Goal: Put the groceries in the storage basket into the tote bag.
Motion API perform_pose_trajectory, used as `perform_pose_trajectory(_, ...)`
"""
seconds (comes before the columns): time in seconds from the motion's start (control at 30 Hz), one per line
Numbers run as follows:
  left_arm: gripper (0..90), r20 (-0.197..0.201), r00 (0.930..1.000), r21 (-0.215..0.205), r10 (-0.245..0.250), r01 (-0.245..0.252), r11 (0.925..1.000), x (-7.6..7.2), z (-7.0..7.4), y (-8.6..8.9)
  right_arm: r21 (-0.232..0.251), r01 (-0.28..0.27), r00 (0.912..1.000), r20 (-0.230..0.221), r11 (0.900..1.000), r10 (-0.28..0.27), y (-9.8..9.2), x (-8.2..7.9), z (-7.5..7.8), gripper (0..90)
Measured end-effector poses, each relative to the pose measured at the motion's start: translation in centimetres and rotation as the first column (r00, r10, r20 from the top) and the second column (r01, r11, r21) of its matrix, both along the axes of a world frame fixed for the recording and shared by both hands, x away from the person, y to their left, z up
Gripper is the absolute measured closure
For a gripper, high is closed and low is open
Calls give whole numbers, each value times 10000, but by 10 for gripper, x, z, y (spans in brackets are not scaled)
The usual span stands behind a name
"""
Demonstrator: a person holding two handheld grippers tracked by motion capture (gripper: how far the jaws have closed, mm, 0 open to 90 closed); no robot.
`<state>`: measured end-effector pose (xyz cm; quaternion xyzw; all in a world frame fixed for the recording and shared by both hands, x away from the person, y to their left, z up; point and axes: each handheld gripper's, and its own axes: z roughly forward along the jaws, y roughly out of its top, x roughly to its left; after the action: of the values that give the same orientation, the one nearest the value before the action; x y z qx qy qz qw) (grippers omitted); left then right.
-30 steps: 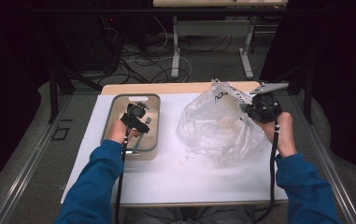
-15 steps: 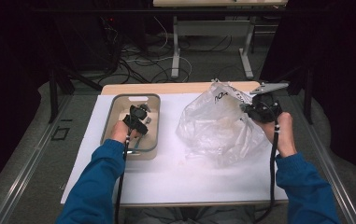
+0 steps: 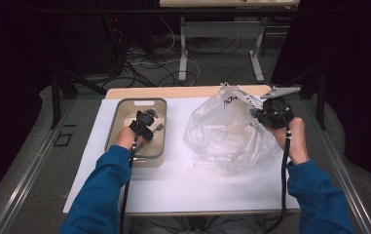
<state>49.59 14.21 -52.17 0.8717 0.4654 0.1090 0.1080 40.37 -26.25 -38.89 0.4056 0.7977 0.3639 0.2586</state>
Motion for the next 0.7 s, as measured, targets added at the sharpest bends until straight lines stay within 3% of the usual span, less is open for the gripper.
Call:
perform_pose_trajectory(0.57, 826, 443, 9989, -234, 129, -119, 9997, -2, 5, 2, -54, -34, 10000, -11, 10000, 34, 1, 0, 0, 900)
perform_pose_trajectory(0.63, 900, 789, 9967, -380, 177, -147, 9992, -3, 12, 3, -31, -20, 10000, -40, 10000, 19, 1, 0, 0, 900)
perform_pose_trajectory(0.7, 900, 677, 9977, -256, 73, -56, 9997, -3, 11, 2, -24, -5, 10000, -23, 10000, 5, 0, 0, 0, 900)
